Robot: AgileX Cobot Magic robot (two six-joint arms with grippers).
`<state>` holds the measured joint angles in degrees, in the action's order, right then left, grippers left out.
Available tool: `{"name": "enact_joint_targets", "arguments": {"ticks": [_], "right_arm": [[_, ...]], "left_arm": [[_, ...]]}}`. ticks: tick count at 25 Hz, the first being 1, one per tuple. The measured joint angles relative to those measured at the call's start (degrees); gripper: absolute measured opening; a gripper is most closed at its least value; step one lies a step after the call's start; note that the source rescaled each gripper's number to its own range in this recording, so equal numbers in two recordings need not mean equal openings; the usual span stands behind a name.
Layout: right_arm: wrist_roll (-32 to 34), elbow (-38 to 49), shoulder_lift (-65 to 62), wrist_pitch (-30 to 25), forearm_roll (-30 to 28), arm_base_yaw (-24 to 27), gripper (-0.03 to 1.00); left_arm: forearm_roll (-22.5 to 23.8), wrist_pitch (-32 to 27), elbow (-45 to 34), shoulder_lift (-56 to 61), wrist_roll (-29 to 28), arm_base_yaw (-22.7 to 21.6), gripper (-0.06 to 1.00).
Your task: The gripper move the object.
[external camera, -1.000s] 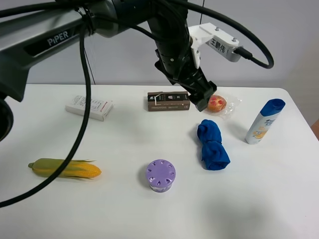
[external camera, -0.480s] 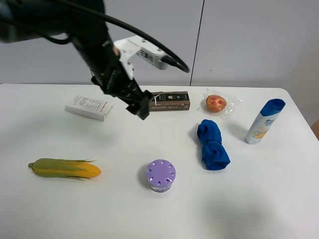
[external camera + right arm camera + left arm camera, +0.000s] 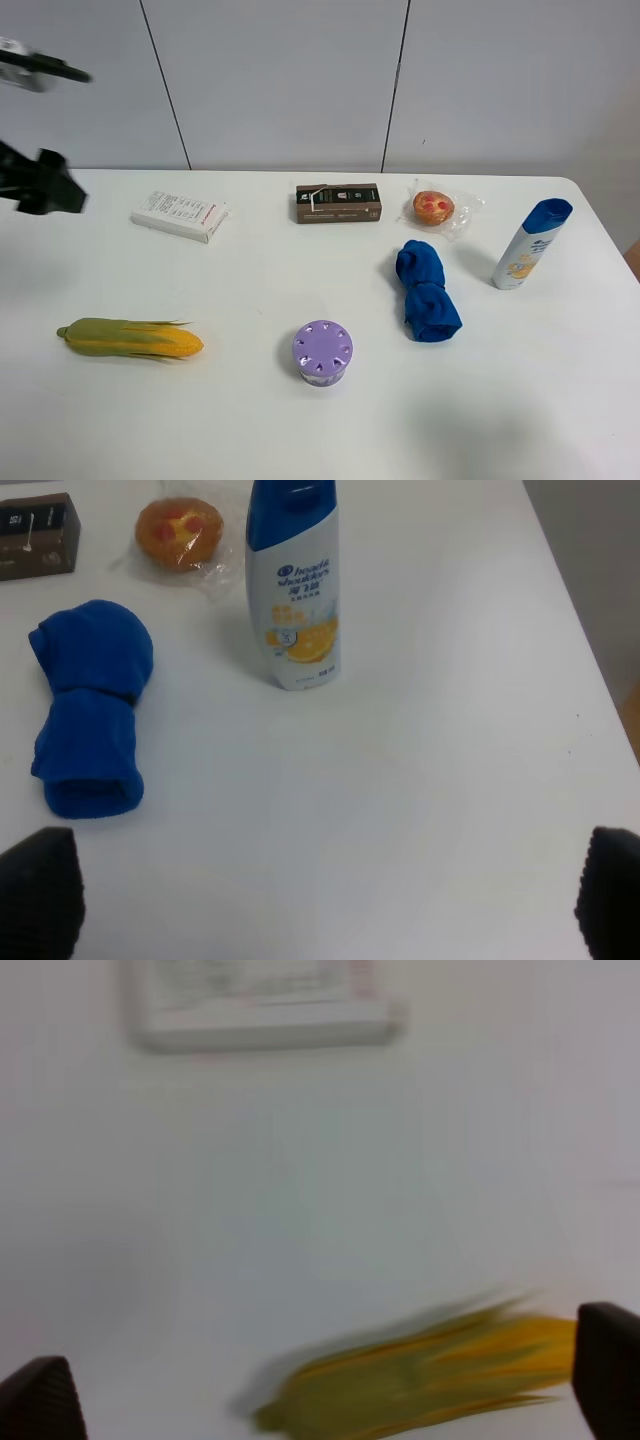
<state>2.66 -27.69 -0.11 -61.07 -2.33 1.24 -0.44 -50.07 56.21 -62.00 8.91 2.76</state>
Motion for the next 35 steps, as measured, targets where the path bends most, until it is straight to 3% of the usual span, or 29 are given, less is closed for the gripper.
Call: {"name": "enact_joint_targets", "arguments": {"ticks": [4, 7, 15, 21, 35], "right_arm": [[0.0, 0.0, 0.0, 0.0, 0.0, 0.0, 1.0], [0.0, 0.0, 0.0, 0.0, 0.0, 0.0, 1.0], [0.0, 0.0, 0.0, 0.0, 0.0, 0.0, 1.0], [0.0, 0.0, 0.0, 0.0, 0.0, 0.0, 1.0], [0.0, 0.0, 0.0, 0.0, 0.0, 0.0, 1.0]], "left_arm": [[0.44, -2.87, -1.12, 13.21, 2.47, -9.17, 0.99], [0.81, -6.35, -1.43, 22.29, 2.88, -12.47, 0.99], [2.09, -5.76, -8.37, 42.91, 1.3, -12.8, 0.99], [0.44, -9.75, -15.65, 53.54, 1.17, -12.8, 0.99], [-4.61, -10.46, -26.15, 62.27, 0.98, -12.8, 1.0]]}}
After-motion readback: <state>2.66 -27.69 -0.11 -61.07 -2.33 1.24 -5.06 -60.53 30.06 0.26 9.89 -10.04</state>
